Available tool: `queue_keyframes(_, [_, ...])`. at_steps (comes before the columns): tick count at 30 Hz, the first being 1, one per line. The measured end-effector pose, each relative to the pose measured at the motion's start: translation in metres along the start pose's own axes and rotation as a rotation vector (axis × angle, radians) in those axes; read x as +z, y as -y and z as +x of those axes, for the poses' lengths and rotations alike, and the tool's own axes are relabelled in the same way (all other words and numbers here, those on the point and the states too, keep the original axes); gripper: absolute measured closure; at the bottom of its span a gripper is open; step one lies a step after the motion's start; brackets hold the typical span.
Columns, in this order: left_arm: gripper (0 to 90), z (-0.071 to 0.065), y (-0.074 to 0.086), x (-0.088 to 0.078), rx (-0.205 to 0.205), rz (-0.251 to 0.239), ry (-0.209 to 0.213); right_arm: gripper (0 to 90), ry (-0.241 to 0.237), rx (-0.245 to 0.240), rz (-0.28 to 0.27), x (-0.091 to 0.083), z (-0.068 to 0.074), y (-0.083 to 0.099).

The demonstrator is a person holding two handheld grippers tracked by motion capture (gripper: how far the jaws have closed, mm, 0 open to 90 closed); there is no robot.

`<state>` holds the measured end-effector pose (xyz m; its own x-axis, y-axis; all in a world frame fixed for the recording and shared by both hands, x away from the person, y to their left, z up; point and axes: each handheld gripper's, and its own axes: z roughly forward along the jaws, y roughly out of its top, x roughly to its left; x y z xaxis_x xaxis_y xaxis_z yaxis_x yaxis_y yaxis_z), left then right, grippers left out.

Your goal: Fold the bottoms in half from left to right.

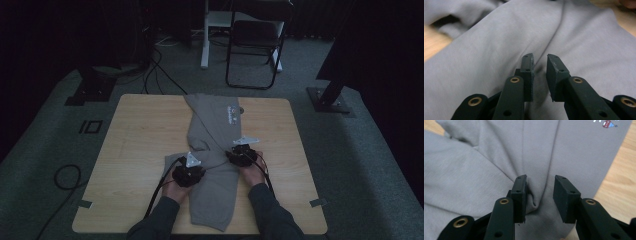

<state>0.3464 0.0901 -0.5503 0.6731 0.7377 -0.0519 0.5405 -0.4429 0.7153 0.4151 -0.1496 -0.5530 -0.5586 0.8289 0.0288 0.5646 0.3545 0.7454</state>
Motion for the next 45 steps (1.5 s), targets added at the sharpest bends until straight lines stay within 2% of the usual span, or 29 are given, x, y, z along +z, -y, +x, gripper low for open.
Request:
queue_keyframes(2, [75.2,0.002,0.000,0.000,-0.018,-0.005,0.015,63.7,0.000,0.004,0.011,0.004,0.000,-0.005])
queue_keyframes(4, [73.0,-0.001,0.002,-0.001,-0.004,-0.002,0.018,63.8,-0.004,0.022,0.026,0.006,-0.002,-0.010])
queue_keyframes(6, [69.0,-0.005,0.003,-0.004,0.010,0.006,0.016,63.9,0.005,0.058,0.011,0.006,-0.005,-0.013])
queue_keyframes(8, [67.3,-0.004,0.005,-0.010,0.006,-0.022,0.004,63.6,0.015,0.086,-0.002,0.007,-0.006,-0.016])
queue_keyframes(10, [64.8,0.003,0.006,-0.019,-0.019,-0.060,-0.010,62.6,0.008,0.077,0.006,0.009,-0.005,-0.016])
queue_keyframes(14, [57.6,0.024,0.009,-0.038,-0.052,-0.103,-0.091,58.5,0.015,0.022,0.020,0.011,0.000,-0.013])
queue_keyframes(17, [54.5,0.047,0.013,-0.049,-0.132,-0.115,-0.159,56.2,0.009,0.012,0.028,0.010,0.003,-0.013])
queue_keyframes(19, [51.9,0.067,0.018,-0.054,-0.212,-0.117,-0.198,56.3,0.023,-0.014,0.025,0.007,0.004,-0.013])
queue_keyframes(22, [48.8,0.087,0.025,-0.055,-0.299,-0.108,-0.212,63.6,0.049,-0.027,0.035,0.004,0.004,-0.012])
queue_keyframes(24, [45.0,0.097,0.028,-0.051,-0.339,-0.078,-0.199,67.2,0.045,-0.028,0.043,0.005,0.003,-0.011])
queue_keyframes(29, [43.6,0.102,0.026,-0.037,-0.352,-0.037,-0.187,74.8,0.031,-0.029,0.044,0.006,0.005,-0.012])
queue_keyframes(31, [45.8,0.101,0.024,-0.033,-0.344,-0.048,-0.170,79.6,0.021,-0.024,0.044,0.007,0.004,-0.012])
queue_keyframes(32, [51.0,0.101,0.023,-0.032,-0.336,-0.044,-0.159,82.3,0.013,-0.017,0.044,0.007,0.004,-0.013])
queue_keyframes(33, [60.3,0.101,0.023,-0.032,-0.336,-0.044,-0.159,82.3,0.013,-0.017,0.044,0.007,0.004,-0.013])
queue_keyframes(34, [60.3,0.098,0.020,-0.029,-0.315,-0.029,-0.125,83.3,0.012,-0.013,0.044,0.007,0.004,-0.012])
queue_keyframes(35, [73.1,0.096,0.019,-0.028,-0.313,-0.020,-0.107,86.5,0.016,-0.008,0.042,0.006,0.003,-0.012])
queue_keyframes(36, [76.7,0.094,0.018,-0.028,-0.311,-0.017,-0.096,88.0,0.021,-0.013,0.041,0.005,0.003,-0.012])
queue_keyframes(39, [85.2,0.084,0.011,-0.035,-0.298,-0.062,-0.042,89.2,0.025,-0.017,0.021,0.000,0.003,-0.012])
queue_keyframes(42, [85.7,0.072,0.003,-0.042,-0.274,-0.090,-0.006,89.3,0.013,-0.007,-0.002,-0.005,0.000,-0.013])
queue_keyframes(44, [85.8,0.062,-0.004,-0.048,-0.256,-0.119,0.027,89.3,0.009,0.006,-0.015,-0.009,-0.003,-0.014])
queue_keyframes(45, [85.8,0.055,-0.007,-0.051,-0.248,-0.136,0.056,89.3,0.007,0.009,-0.018,-0.011,-0.004,-0.014])
